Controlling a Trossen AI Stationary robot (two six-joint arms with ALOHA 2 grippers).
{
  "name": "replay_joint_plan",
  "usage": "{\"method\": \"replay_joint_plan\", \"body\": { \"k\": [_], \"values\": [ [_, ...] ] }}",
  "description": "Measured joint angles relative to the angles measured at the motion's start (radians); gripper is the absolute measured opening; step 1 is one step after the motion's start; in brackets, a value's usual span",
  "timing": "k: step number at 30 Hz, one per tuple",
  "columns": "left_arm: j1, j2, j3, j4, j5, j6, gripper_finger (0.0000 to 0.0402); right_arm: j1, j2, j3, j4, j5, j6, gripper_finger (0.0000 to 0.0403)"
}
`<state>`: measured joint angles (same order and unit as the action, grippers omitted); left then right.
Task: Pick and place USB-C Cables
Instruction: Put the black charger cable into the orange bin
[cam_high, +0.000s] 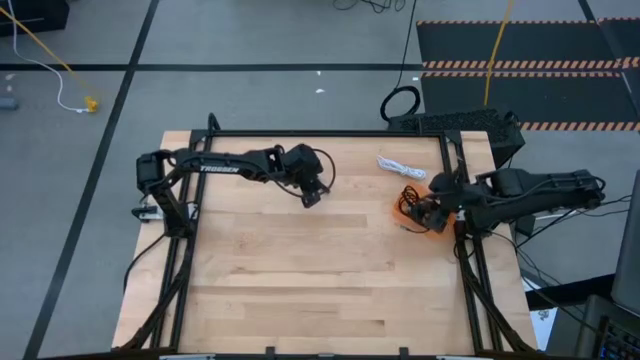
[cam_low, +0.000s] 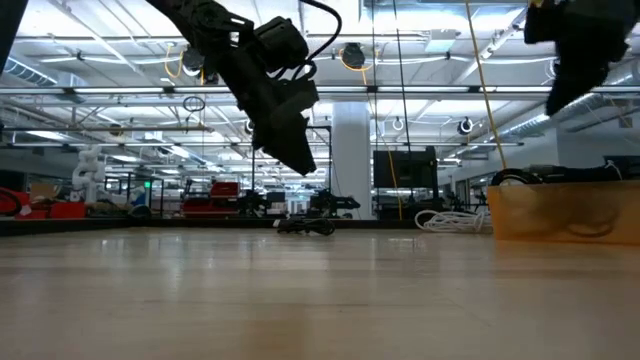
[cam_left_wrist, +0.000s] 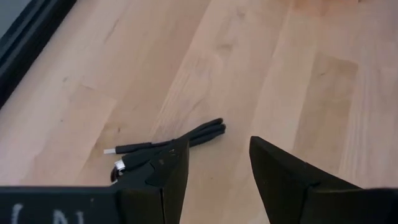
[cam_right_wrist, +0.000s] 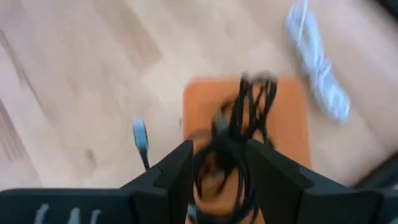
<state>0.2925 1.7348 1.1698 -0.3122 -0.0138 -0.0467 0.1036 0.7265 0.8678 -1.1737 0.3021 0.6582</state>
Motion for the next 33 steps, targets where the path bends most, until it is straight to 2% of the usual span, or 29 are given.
{"method": "replay_joint_plan", "body": {
  "k": [3, 6, 14, 23, 28, 33],
  "values": [
    [0.026, 0.0, 0.0, -0.016, 0.055, 0.049, 0.0172, 0.0, 0.0, 0.009, 0.081, 0.056, -0.021, 0.0144],
    [0.058, 0.0, 0.0, -0.039, 0.105, 0.085, 0.0172, 0.0, -0.006, 0.009, 0.178, 0.063, -0.071, 0.0144],
    [0.134, 0.024, 0.0, -0.071, 0.111, 0.116, 0.0172, 0.0, -0.006, 0.009, 0.373, 0.061, -0.175, 0.0144],
    [0.15, 0.114, -0.001, -0.044, 0.107, 0.197, 0.0172, 0.0, -0.006, 0.008, 0.466, 0.065, -0.261, 0.0144],
    [0.153, 0.138, -0.001, -0.046, 0.037, 0.306, 0.0172, 0.0, -0.005, 0.008, 0.468, 0.066, -0.282, 0.0144],
    [0.157, 0.153, 0.0, -0.031, 0.038, 0.342, 0.0172, 0.0, 0.0, 0.008, 0.467, 0.068, -0.283, 0.0144]
  ]
}}
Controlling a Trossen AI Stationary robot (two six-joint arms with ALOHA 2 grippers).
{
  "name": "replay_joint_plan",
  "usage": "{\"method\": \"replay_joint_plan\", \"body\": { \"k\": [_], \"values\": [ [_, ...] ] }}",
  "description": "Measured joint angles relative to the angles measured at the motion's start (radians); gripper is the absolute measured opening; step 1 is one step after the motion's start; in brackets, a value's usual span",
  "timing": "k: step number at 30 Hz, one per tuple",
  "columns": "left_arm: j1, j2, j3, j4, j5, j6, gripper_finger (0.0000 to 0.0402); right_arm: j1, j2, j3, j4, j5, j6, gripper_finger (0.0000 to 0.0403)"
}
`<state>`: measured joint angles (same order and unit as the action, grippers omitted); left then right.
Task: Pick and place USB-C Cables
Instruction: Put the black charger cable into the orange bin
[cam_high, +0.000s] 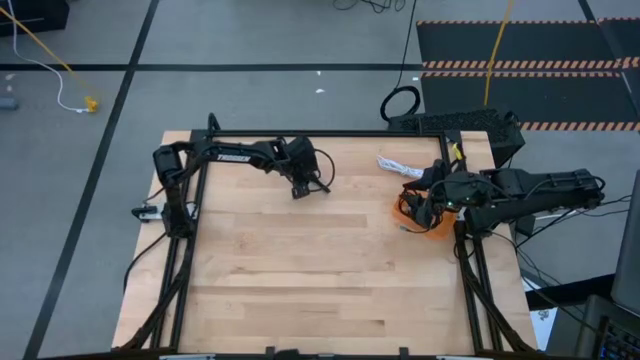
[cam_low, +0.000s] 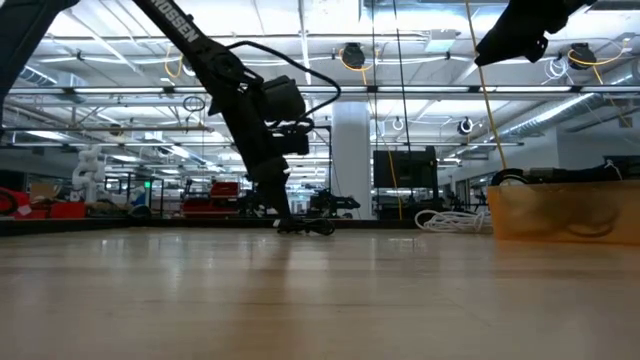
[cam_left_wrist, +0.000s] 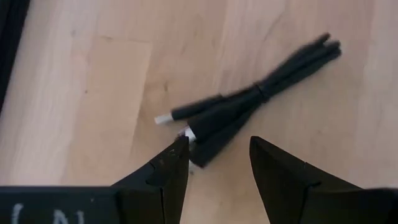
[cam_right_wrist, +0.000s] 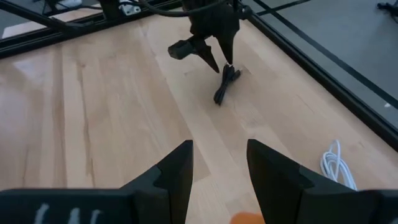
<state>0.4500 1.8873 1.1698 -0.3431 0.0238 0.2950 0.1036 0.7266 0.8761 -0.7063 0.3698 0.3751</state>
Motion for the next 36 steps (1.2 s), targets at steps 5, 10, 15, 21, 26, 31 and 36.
{"method": "replay_joint_plan", "body": {
  "k": [5, 10, 15, 21, 26, 31, 36],
  "values": [
    [0.018, 0.025, 0.001, 0.01, -0.005, 0.016, 0.0172, 0.0, 0.005, 0.0, 0.0, 0.0, -0.003, 0.0144],
    [0.028, 0.041, 0.0, -0.008, 0.022, 0.011, 0.0172, 0.0, 0.005, 0.0, 0.0, 0.0, -0.003, 0.0144],
    [0.026, 0.041, 0.0, 0.006, 0.041, 0.029, 0.0163, 0.0, 0.005, 0.0, 0.0, 0.0, -0.006, 0.0144],
    [0.026, 0.04, 0.0, 0.007, 0.081, 0.044, 0.007, 0.0, 0.005, 0.0, -0.001, 0.0, -0.005, 0.0144],
    [0.026, 0.038, 0.0, 0.001, 0.082, 0.033, 0.0018, 0.0, 0.005, 0.0, -0.001, 0.0, -0.003, 0.0144],
    [0.019, 0.037, 0.0, -0.001, 0.08, 0.013, 0.0014, 0.0, 0.005, 0.0, -0.001, 0.0, -0.002, 0.0144],
    [0.016, 0.013, 0.0, -0.001, 0.082, -0.065, 0.001, 0.0, 0.005, -0.032, 0.034, 0.0, -0.01, 0.0144]
  ]
}}
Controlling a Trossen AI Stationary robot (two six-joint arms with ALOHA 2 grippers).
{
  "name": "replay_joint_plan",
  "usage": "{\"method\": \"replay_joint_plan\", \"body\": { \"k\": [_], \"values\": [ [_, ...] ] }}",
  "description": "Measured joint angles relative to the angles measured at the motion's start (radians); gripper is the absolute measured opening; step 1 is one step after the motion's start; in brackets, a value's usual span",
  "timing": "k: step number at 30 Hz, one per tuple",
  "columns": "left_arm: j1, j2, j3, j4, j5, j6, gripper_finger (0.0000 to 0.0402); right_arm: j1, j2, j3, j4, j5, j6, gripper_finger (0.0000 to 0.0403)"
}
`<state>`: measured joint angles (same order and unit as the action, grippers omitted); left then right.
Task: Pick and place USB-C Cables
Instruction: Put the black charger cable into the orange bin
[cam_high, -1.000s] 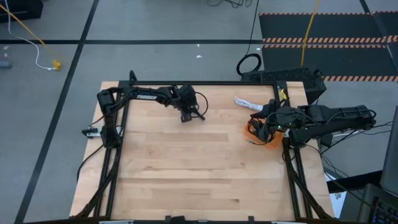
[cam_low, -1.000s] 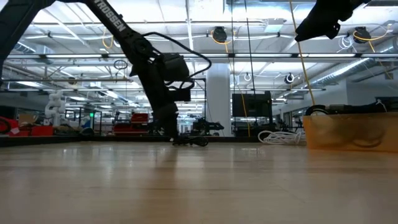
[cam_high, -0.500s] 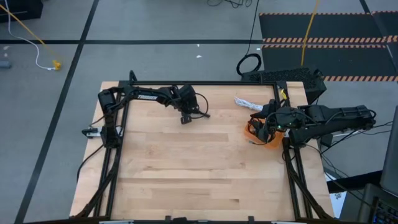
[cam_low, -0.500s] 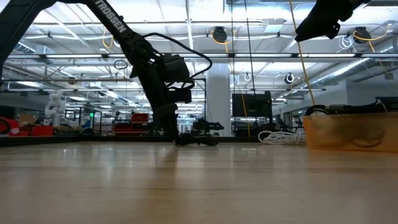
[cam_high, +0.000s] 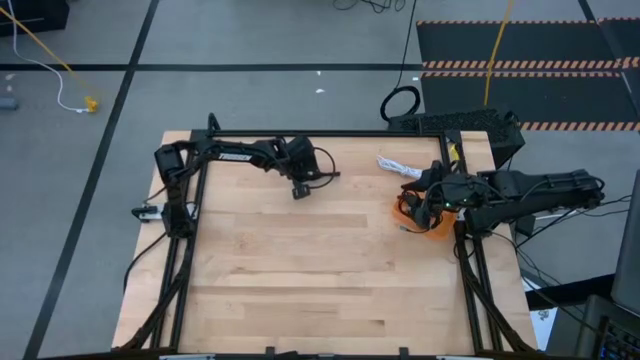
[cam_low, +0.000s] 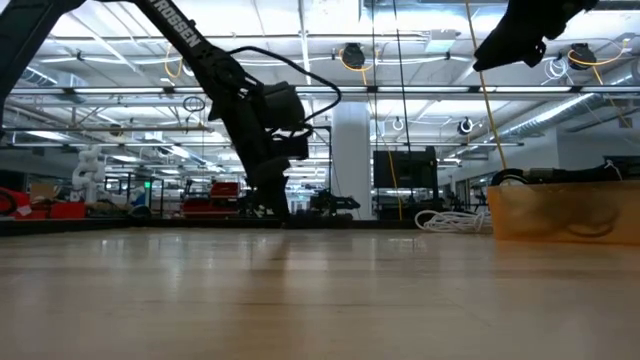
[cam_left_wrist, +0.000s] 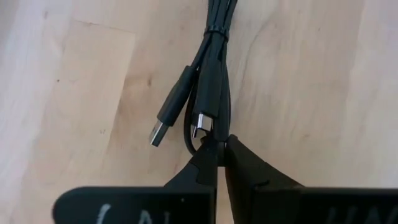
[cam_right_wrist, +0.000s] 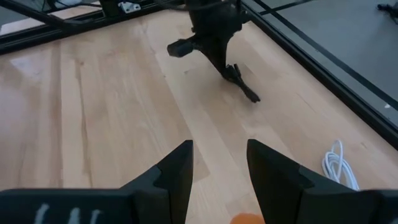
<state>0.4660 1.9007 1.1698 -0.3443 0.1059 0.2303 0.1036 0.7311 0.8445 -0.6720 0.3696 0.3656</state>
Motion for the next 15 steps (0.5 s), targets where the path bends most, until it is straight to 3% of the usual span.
{"method": "replay_joint_plan", "body": {
  "k": [7, 15],
  "values": [
    [-0.04, -0.05, 0.0, 0.035, 0.017, -0.12, 0.0009, 0.0, 0.0, -0.157, 0.205, -0.001, -0.038, 0.0144],
    [-0.173, -0.103, 0.0, 0.23, 0.056, -0.271, 0.0008, 0.0, -0.002, -0.376, 0.655, -0.003, -0.081, 0.0144]
  ]
}}
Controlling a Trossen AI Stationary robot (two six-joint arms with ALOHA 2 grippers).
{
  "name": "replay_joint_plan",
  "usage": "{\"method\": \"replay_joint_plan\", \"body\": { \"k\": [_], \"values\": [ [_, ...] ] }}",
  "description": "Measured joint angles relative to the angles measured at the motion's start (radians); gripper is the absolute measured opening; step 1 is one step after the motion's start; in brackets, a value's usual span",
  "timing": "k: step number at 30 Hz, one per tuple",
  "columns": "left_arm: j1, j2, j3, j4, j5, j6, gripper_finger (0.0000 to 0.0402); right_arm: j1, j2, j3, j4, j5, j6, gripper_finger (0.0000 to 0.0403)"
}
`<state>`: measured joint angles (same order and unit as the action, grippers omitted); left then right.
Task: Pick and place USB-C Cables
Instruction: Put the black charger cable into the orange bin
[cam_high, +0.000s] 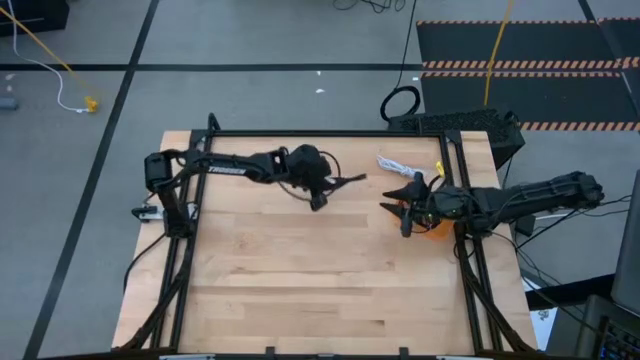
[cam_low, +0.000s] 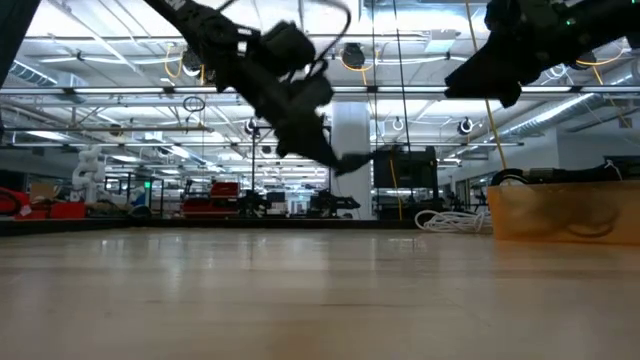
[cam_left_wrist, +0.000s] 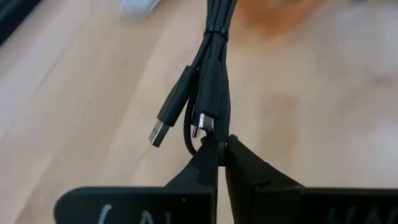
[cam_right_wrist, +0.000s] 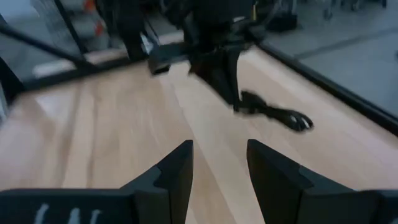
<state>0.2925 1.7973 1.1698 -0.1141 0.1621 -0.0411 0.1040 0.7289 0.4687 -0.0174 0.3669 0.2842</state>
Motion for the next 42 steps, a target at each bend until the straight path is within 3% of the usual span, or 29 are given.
{"method": "replay_joint_plan", "body": {
  "k": [6, 12, 16, 25, 42],
  "values": [
    [-0.104, -0.041, 0.0, 0.18, -0.006, -0.041, 0.0013, 0.0, -0.008, -0.125, 0.313, -0.004, -0.042, 0.0144],
    [-0.203, -0.052, 0.0, 0.347, -0.025, -0.069, 0.0008, 0.0, -0.02, -0.181, 0.493, -0.03, -0.109, 0.0144],
    [-0.256, -0.052, 0.0, 0.416, -0.058, -0.071, 0.0012, 0.0, -0.022, -0.188, 0.531, -0.042, -0.159, 0.0144],
    [-0.304, -0.052, 0.0, 0.47, -0.132, -0.067, 0.0008, 0.001, -0.022, -0.189, 0.643, -0.207, -0.272, 0.0144],
    [-0.33, -0.052, 0.0, 0.481, -0.144, -0.07, 0.0011, 0.001, -0.018, -0.189, 0.818, -0.217, -0.294, 0.0144]
  ]
}}
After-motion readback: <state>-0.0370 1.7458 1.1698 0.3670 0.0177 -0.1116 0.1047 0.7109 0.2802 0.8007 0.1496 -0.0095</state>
